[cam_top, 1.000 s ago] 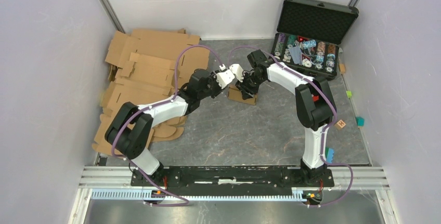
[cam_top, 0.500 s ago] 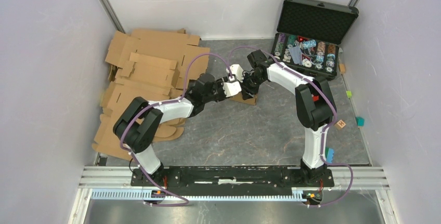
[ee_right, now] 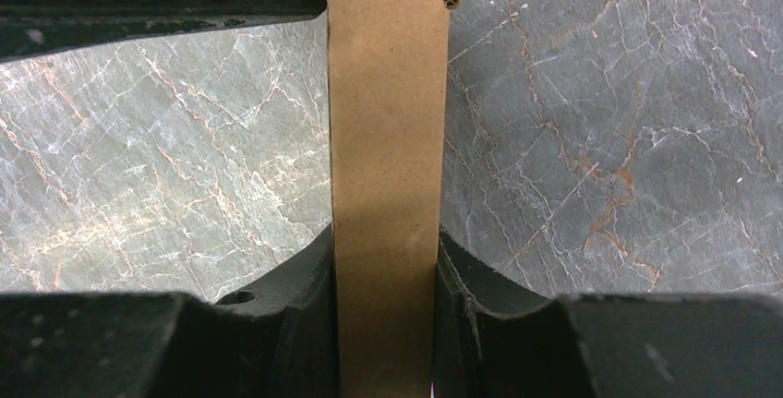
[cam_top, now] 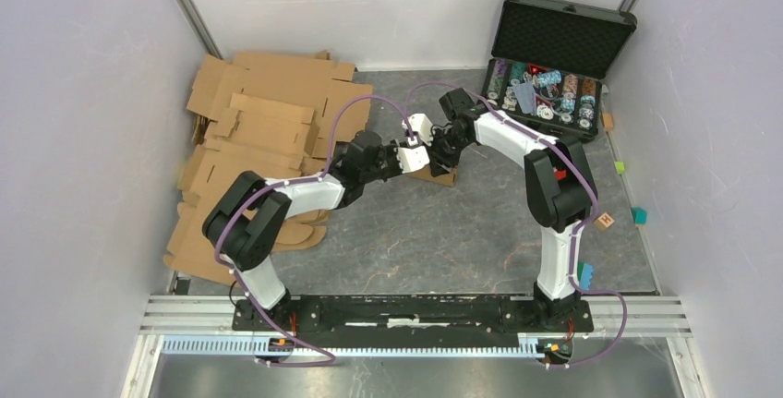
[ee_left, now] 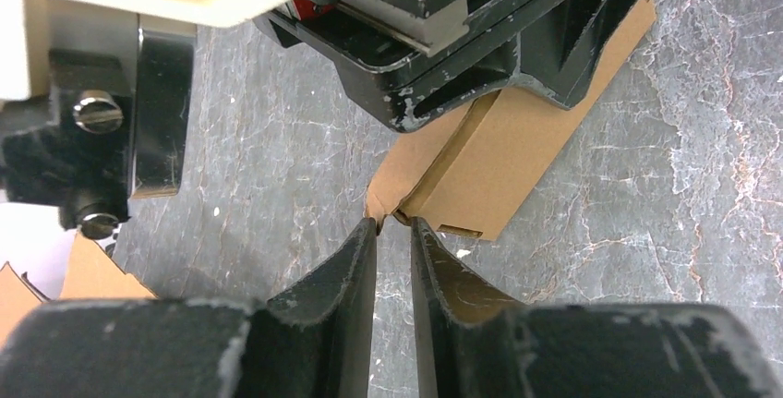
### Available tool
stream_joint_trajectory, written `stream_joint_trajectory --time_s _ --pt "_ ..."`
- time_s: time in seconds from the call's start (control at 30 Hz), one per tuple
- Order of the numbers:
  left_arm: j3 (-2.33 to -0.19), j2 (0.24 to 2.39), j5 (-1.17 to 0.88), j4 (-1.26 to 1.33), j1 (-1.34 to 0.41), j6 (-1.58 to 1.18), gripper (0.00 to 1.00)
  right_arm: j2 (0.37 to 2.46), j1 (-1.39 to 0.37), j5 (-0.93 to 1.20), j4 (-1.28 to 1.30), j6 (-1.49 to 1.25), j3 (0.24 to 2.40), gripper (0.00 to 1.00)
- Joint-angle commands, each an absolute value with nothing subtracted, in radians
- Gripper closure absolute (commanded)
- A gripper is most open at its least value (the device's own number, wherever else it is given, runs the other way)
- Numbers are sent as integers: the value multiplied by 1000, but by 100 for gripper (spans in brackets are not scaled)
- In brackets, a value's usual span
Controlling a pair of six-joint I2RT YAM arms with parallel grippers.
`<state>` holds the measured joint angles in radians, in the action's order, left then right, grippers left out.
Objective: Fold the paper box
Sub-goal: Close the paper box at the center of the board.
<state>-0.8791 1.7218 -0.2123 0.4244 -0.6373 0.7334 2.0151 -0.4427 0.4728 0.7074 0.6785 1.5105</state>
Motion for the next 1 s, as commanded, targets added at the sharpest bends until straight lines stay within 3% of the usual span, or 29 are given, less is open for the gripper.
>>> stream_joint_trajectory --time_s 0.0,0.1,0.43,0.97 --pt "-892 1735 -207 509 -637 748 75 2022 -448 496 726 693 1537 64" --pt "-895 1730 -205 507 -637 736 79 2023 -448 496 728 695 1537 64" --pt "-899 1717 -185 529 -637 705 72 2026 -448 498 733 696 1539 63" --pt "-892 1690 -210 523 -612 683 74 2025 -448 496 732 698 1539 63"
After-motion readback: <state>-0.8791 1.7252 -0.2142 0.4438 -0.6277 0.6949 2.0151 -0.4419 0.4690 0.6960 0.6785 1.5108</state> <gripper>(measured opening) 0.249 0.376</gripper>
